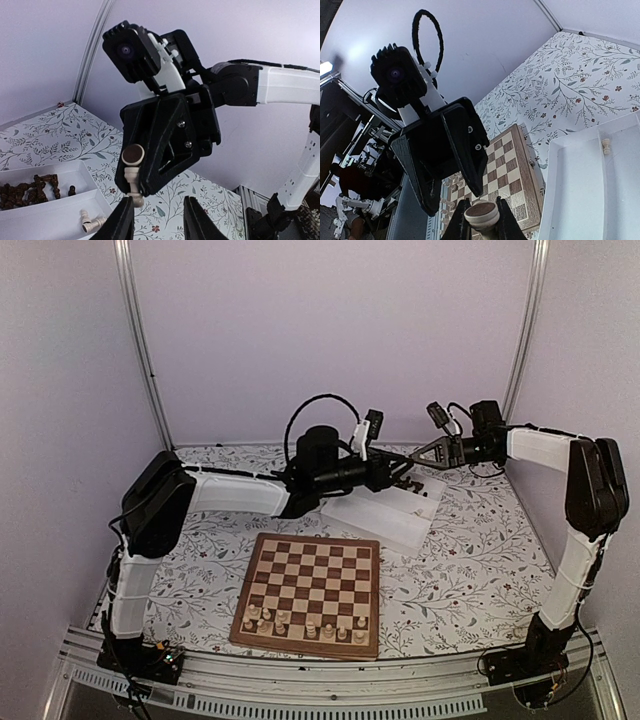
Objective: Set up the chess pieces on the board
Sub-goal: Place the chess piece on the chessboard.
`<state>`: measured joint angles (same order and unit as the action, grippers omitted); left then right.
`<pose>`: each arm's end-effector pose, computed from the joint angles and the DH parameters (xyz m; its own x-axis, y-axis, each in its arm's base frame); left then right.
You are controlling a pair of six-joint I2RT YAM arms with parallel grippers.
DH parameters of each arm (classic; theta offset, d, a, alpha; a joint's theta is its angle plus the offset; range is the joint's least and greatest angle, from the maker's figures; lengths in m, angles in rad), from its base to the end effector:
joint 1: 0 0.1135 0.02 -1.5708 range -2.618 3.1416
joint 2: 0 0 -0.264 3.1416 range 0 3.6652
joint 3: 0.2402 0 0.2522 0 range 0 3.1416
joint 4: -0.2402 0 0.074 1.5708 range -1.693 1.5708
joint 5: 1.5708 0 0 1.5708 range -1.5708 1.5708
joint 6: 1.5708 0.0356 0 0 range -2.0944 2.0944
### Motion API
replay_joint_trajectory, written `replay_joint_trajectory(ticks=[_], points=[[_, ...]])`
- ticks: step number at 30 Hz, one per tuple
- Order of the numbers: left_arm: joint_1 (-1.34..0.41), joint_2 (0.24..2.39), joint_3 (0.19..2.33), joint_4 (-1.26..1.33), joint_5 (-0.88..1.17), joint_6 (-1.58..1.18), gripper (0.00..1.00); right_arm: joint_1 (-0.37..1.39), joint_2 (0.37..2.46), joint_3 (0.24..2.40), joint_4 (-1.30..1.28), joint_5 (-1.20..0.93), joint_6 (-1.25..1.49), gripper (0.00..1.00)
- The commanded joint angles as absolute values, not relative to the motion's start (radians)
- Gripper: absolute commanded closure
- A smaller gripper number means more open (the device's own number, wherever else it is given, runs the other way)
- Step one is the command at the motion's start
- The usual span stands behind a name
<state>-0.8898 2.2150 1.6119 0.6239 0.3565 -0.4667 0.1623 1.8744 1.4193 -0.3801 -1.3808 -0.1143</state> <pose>0.3188 -0.4131 0.2373 -0.4147 -0.1579 -0.8961 0.8523 0.2775 -0.4434 0.3886 0.0991 0.2518 -0.6493 -0.1281 -0.7497 -0.7598 0.0657 0.6468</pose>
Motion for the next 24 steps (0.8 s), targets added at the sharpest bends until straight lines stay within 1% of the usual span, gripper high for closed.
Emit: replay_joint_trajectory(ticks=[1, 3, 6, 10, 12, 16, 24], points=[[-0.886, 2.255, 1.679, 0.621, 0.37, -0.475, 0.65, 0.161, 1.831, 1.398, -0.332, -1.422, -0.073, 0.9], [-0.885, 2.268, 1.7, 0.61, 0.37, -0.482, 0.68, 0.16, 1.825, 1.391, -0.323, -1.428, -0.067, 0.9], [-0.888, 2.276, 1.713, 0.605, 0.36, -0.49, 0.69, 0.161, 1.819, 1.385, -0.304, -1.437, -0.05, 0.9], [-0.89, 2.256, 1.69, 0.608, 0.331, -0.487, 0.62, 0.161, 1.804, 1.382, -0.301, -1.433, -0.045, 0.9], [-0.891, 2.241, 1.669, 0.619, 0.321, -0.485, 0.61, 0.161, 1.8, 1.379, -0.299, -1.43, -0.044, 0.9], [-0.893, 2.232, 1.651, 0.618, 0.31, -0.485, 0.63, 0.161, 1.792, 1.368, -0.287, -1.431, -0.042, 0.89], [-0.894, 2.253, 1.681, 0.617, 0.326, -0.492, 0.68, 0.161, 1.776, 1.346, -0.265, -1.427, -0.02, 0.88]])
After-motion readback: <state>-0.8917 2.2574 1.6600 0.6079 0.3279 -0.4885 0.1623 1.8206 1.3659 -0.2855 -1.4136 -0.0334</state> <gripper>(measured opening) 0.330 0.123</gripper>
